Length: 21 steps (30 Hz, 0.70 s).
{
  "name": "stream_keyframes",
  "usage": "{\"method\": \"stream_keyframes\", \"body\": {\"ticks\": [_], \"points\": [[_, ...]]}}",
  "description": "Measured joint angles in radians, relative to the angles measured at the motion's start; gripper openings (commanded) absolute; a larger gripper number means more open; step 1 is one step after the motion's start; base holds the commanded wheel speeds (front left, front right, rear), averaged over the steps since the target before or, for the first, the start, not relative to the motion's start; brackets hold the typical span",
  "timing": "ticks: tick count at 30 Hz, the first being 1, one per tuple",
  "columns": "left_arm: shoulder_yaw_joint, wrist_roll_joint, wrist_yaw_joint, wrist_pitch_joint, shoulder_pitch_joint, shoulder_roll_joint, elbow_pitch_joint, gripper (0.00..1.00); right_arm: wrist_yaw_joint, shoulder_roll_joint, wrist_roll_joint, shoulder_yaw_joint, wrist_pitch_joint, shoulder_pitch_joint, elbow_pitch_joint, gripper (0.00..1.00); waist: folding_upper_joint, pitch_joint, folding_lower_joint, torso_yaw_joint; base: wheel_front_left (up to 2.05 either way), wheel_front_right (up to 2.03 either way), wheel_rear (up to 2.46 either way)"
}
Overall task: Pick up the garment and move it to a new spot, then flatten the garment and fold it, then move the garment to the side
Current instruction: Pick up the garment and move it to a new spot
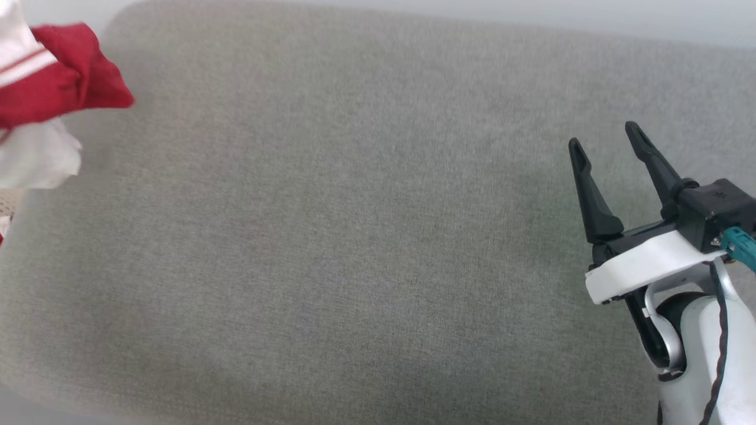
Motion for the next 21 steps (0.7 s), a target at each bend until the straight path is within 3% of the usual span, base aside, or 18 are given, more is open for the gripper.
{"method": "stream_keyframes", "body": {"ticks": [12, 21], "points": [[-0.045, -0.029, 0.005, 0.171, 0.006, 0.106, -0.347, 0.00, 0.000, 0.044, 0.007, -0.046, -0.051, 0.017, 0.018, 1.00, 0.0000, -0.103, 0.0000, -0.032, 0.00, 0.00, 0.00], [-0.062, -0.062, 0.098, 0.336, 0.074, 0.139, -0.681, 0.00, 0.000, 0.072, 0.018, -0.098, -0.079, 0.038, 0.013, 1.00, 0.0000, -0.124, 0.0000, -0.155, 0.00, 0.00, 0.00]]}}
